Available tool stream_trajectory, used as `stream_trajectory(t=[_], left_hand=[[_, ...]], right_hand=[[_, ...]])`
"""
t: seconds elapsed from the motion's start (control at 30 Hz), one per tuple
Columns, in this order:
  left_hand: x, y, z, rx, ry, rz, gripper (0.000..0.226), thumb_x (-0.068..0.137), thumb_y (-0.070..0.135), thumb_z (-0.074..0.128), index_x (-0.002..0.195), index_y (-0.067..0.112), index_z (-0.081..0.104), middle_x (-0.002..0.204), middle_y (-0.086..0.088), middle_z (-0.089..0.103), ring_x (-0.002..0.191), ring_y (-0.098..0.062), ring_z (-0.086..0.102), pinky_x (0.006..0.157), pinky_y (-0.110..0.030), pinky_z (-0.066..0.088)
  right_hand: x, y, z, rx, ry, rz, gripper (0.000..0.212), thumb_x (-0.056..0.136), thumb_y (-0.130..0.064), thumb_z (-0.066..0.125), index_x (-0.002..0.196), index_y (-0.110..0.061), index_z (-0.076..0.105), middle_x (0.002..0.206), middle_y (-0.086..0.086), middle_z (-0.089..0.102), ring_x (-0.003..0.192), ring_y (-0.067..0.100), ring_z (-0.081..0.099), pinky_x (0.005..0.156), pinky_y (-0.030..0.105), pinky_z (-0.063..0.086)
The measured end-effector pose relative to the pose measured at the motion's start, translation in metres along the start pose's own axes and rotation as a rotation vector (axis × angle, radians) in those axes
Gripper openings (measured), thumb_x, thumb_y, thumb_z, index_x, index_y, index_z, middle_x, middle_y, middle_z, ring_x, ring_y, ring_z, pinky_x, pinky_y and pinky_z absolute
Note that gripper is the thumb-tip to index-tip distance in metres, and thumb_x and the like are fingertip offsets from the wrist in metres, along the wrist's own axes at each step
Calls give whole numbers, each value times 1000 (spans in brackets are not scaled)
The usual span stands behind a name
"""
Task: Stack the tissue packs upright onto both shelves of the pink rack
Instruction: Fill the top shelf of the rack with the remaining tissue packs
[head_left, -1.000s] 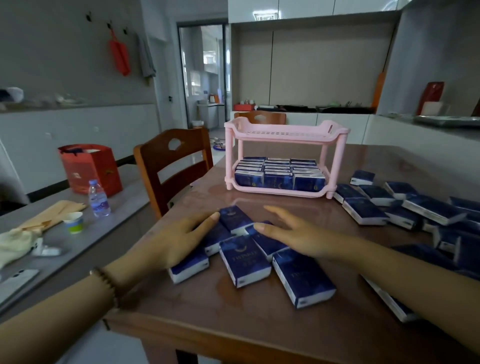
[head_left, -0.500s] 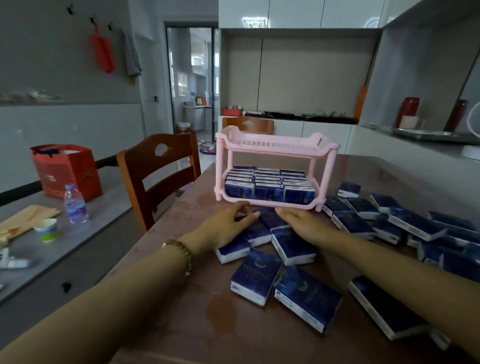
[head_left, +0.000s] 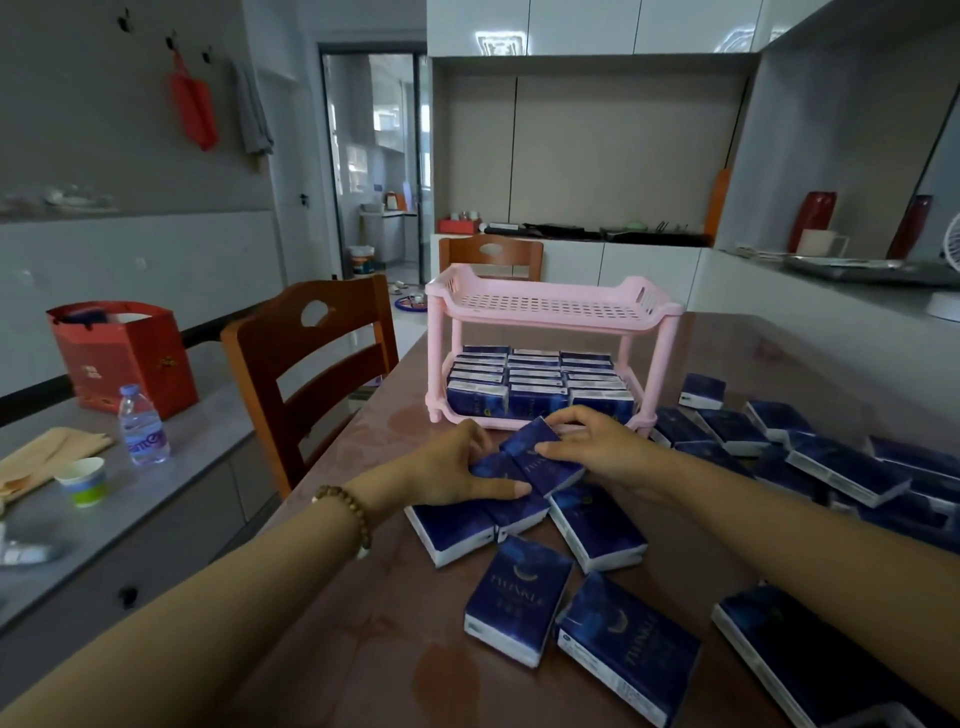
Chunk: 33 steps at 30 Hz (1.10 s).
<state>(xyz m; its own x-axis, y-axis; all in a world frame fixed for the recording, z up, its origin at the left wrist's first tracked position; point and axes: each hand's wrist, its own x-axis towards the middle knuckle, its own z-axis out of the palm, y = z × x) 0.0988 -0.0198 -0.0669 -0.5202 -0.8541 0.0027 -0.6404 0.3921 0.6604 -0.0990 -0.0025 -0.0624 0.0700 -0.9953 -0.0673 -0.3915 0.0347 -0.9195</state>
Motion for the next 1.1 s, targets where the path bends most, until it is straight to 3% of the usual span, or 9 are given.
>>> stream_trajectory(t=[0.13, 0.27, 0.37, 0.5, 0.67, 0.8, 0.87, 0.97, 1.1], left_hand=[[1, 9, -12, -18, -43, 121, 40, 75, 37, 75, 98, 8, 60, 103, -10, 67, 95, -22, 63, 89, -38, 52], [1, 29, -53, -3, -2, 306, 18, 79, 24, 73, 92, 16, 64, 92, 8, 66, 85, 1, 63, 79, -13, 49], [4, 56, -102, -22, 47, 414, 23, 82, 22, 69, 105, 20, 65, 103, 10, 68, 94, 0, 66, 76, -20, 55], [24, 83, -158, -11, 122, 506, 34, 85, 19, 63, 119, 17, 62, 109, 3, 70, 97, -11, 69, 76, -27, 58], [72, 87, -197, -16, 147, 405, 35, 94, 24, 48, 128, 21, 49, 111, 5, 62, 101, -8, 63, 76, -20, 57], [113, 72, -206, 18, 156, 339, 24, 91, 20, 56, 114, 23, 54, 115, 1, 61, 107, -14, 60, 80, -27, 54], [133, 64, -208, -4, 171, 325, 17, 87, 16, 62, 103, 22, 58, 109, -1, 64, 104, -16, 63, 80, -29, 55], [157, 53, -207, 31, 171, 322, 17, 85, 15, 64, 102, 18, 62, 104, 1, 67, 99, -14, 65, 75, -27, 57], [185, 37, -204, 141, 157, 299, 21, 86, 18, 64, 106, 14, 64, 101, 3, 68, 95, -11, 65, 80, -29, 56]], right_hand=[[-10, -15, -10, -64, -105, -113, 55, 86, -8, 63, 134, -22, 41, 118, 10, 60, 102, 18, 61, 80, 21, 52], [-20, -41, -27, -51, -57, -273, 38, 85, -10, 64, 118, -28, 55, 120, 0, 62, 113, 11, 58, 89, 24, 51], [-19, -76, -44, 2, 3, -352, 30, 83, -12, 66, 110, -24, 59, 116, -1, 64, 108, 10, 60, 91, 31, 52], [-3, -126, -66, -23, 78, -447, 25, 81, -16, 67, 102, -26, 57, 101, -7, 69, 93, 8, 67, 74, 26, 58], [41, -165, -88, -117, 141, -485, 29, 82, -13, 67, 107, -15, 53, 98, -10, 66, 82, 5, 66, 57, 15, 53], [80, -171, -98, -216, 113, -448, 31, 83, -9, 65, 110, -18, 53, 99, -12, 63, 88, 9, 63, 67, 24, 56], [99, -169, -99, -247, 78, -450, 32, 83, -4, 65, 110, -18, 55, 98, -11, 63, 83, 7, 63, 60, 18, 56], [125, -159, -99, -248, 72, -445, 34, 82, 2, 64, 114, -3, 55, 102, -1, 63, 79, 8, 62, 53, 12, 51], [157, -147, -98, -263, 70, -408, 34, 81, -1, 66, 113, -3, 55, 113, 8, 63, 93, 20, 64, 65, 22, 58]])
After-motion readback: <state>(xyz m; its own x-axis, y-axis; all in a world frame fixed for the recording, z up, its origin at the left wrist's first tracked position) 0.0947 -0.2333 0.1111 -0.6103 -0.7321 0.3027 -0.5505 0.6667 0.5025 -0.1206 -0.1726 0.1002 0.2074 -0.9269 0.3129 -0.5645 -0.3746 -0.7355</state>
